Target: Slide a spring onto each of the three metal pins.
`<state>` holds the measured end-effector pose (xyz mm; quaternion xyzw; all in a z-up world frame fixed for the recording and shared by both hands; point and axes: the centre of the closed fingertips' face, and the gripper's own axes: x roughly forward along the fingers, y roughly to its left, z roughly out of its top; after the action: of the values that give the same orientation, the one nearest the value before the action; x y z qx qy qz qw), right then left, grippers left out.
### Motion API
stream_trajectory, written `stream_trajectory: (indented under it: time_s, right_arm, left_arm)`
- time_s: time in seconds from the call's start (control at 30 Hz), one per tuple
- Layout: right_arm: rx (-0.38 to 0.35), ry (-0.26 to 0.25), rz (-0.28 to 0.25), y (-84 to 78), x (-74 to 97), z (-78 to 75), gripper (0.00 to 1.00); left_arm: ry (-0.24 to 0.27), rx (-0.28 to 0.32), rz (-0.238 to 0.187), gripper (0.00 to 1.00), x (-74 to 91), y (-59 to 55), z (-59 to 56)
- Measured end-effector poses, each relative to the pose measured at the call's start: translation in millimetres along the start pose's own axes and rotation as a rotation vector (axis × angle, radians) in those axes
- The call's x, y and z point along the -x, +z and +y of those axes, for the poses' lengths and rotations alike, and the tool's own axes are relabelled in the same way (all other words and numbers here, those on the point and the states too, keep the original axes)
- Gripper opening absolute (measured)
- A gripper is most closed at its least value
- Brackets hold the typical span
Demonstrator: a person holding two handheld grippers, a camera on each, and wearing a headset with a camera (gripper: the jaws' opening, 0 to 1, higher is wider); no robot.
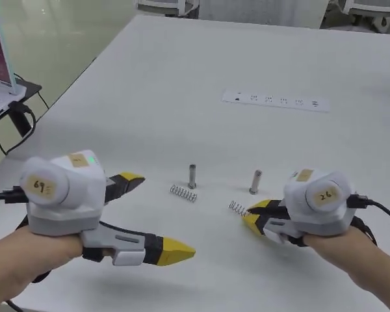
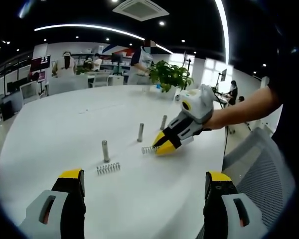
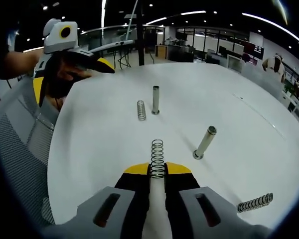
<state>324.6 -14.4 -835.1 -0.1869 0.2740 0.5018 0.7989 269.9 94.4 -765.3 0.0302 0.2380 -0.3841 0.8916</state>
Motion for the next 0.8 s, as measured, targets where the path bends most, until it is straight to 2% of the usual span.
stream_trajectory:
  time_s: [0.2,0.37,0.7,0.8]
  right_arm:
    - [0.006,0.004,-0.022,6.3,16.5,-1.6,0.08]
    - [0.021,0.014,-0.018,6.6,30.9,0.0,0.08]
    - [0.078,0.067,-0.024,7.2,51.0,12.7,0.08]
    - [0.103,0.096,-0.033,9.6,55.0,21.7,0.08]
  left_arm:
    - [-0.019,-0.015,-0.005,0.98,-5.6,6.5,-6.9]
    - [-0.044,-0.028,-0.005,0.97,-11.7,9.5,-13.9]
    - [-0.099,-0.040,0.003,0.93,-21.5,9.6,-30.4]
    - [-0.130,-0.052,0.021,0.91,-26.7,5.6,-39.3]
